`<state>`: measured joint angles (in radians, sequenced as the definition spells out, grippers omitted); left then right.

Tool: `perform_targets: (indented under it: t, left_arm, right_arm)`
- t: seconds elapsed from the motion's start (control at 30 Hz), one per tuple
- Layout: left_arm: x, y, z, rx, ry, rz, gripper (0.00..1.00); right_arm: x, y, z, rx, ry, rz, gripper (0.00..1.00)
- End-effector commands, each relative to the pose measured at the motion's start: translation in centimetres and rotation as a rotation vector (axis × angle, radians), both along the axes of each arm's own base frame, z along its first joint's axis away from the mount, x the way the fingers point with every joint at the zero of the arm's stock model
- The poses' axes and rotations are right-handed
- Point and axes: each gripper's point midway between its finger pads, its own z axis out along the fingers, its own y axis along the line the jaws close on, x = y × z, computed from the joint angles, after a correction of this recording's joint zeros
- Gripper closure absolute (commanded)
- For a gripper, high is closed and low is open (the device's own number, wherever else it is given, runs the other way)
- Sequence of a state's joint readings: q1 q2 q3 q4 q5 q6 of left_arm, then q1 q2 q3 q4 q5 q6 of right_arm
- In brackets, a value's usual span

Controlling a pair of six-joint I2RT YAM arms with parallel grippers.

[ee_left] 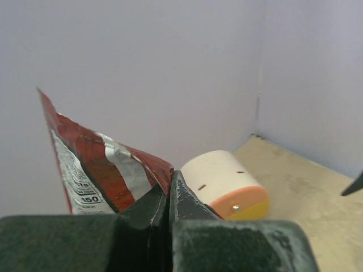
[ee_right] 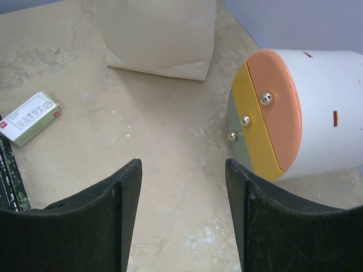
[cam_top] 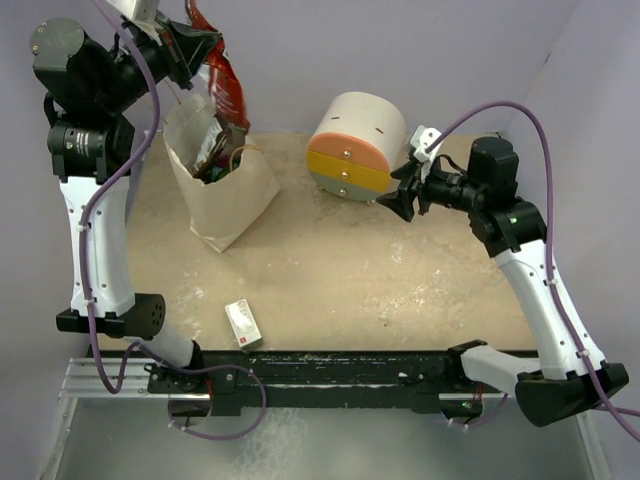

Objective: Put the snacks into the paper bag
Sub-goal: Place the snack in the paper bag.

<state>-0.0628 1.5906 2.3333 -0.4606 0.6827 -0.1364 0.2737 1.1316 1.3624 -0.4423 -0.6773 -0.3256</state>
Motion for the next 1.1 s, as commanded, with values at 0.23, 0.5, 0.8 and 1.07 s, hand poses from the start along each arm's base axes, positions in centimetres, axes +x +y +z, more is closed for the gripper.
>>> perform_targets:
  t: [0.23,0.5,0.8,1.07]
  left_arm:
    - [5.7,7.1,-3.4,0.339,-0.085,0.411,1.0]
    - [9.1,9.1,-7.4,0.463,-0.035,0.48,1.0]
    - [11.3,11.0,-10.6,0.519,0.037,0.497,1.0]
    - [11.9,11.9,-13.5,0.596,0.097,0.458,1.0]
  right_arm:
    - [-0.1,0.4,0.6,0.018,-0.044,0.035,0.37]
    - [0.0,0.5,0.3,0.02,-0.034,0.042,0.37]
    - [0.1,0.6,0.0,0.021,-0.029,0.048,0.37]
    - [0.2,0.6,-0.4,0.021,-0.022,0.049,0.36]
